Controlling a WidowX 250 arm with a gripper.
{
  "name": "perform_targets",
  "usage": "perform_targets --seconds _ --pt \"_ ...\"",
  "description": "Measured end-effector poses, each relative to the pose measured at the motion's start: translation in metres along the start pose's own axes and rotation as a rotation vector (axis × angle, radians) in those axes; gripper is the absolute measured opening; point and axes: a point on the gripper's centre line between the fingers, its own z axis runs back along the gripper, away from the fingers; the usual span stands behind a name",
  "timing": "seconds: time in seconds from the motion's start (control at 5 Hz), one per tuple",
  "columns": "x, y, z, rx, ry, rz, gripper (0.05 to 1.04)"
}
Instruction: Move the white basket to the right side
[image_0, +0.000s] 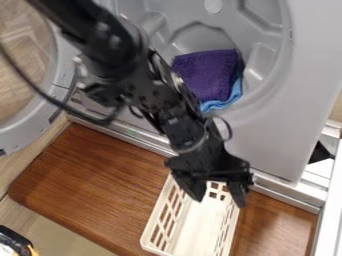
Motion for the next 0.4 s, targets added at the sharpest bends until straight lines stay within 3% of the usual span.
perform_targets --seconds 0.2,0.4 --pt "0.005 -0.006 0.038 -0.031 -0.082 -0.039 0.999" --pt "0.006 -0.007 0.057 -0.089 -0.101 -0.072 0.999"
